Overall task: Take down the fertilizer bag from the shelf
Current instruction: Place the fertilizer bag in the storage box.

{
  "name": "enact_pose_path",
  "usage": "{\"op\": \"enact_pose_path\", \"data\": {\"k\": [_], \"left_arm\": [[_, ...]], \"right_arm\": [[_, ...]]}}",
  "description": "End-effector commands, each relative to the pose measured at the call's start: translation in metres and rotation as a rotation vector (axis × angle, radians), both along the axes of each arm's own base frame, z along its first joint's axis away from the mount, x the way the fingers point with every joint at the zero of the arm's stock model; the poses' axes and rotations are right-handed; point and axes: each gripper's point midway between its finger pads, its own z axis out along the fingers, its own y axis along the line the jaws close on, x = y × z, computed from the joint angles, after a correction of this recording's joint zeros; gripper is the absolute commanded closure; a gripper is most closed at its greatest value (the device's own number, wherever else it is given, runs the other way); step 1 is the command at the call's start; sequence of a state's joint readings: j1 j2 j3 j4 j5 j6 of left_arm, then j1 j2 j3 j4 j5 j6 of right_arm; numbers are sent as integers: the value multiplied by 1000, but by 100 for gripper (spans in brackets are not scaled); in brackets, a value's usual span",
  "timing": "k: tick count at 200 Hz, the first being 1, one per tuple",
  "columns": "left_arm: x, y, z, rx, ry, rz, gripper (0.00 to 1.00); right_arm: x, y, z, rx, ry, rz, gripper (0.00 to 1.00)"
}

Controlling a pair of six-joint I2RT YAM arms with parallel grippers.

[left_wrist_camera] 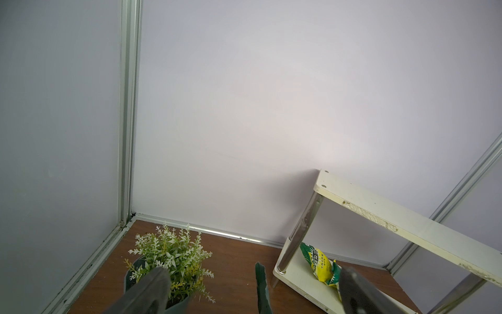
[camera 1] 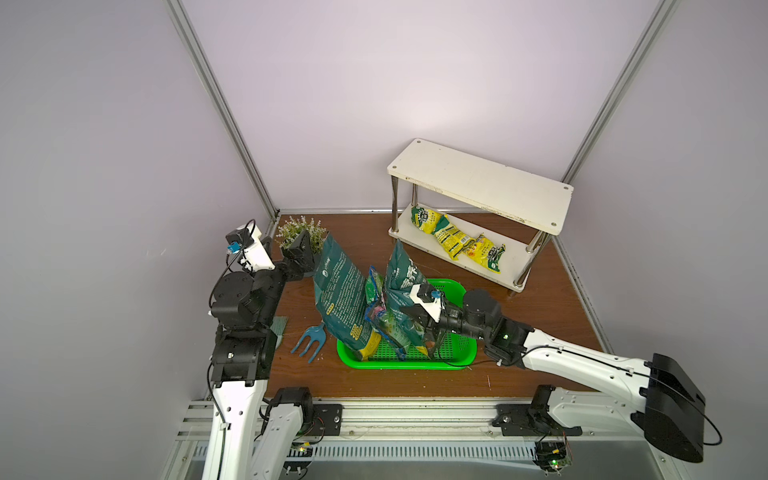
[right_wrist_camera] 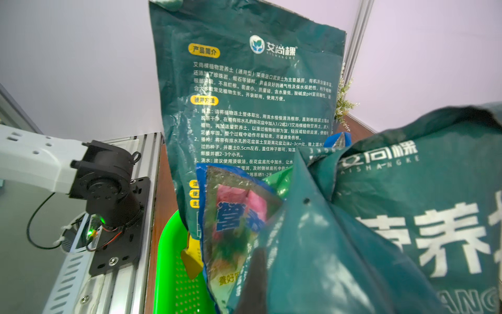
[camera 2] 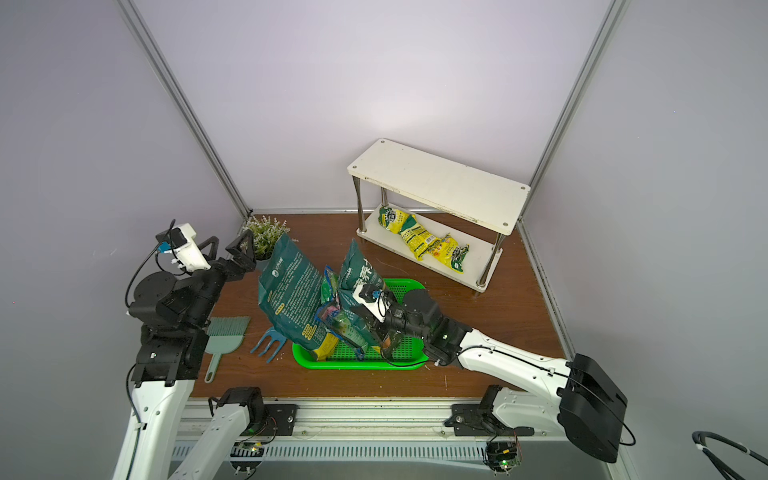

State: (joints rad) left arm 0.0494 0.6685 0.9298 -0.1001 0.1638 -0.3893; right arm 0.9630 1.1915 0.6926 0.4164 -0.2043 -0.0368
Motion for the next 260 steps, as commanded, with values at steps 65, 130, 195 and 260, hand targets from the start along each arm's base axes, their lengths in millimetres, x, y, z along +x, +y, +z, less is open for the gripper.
{"op": "enact_pose_path", "data": {"k": [65, 130, 195, 260], "left_arm": [[-6, 3, 7, 2, -38, 5, 0], [-5, 3, 6, -2, -36, 7, 0], [-3, 5, 6, -2, -33, 15, 0], [-4, 5, 6, -3, -35, 14, 0]], "right_arm": [[36, -105, 60, 250, -31, -527, 2], [48, -153, 59, 369, 57, -556, 23], [24, -28, 37, 265, 217, -46, 30], [-20, 36, 35, 232, 279, 265, 1]]}}
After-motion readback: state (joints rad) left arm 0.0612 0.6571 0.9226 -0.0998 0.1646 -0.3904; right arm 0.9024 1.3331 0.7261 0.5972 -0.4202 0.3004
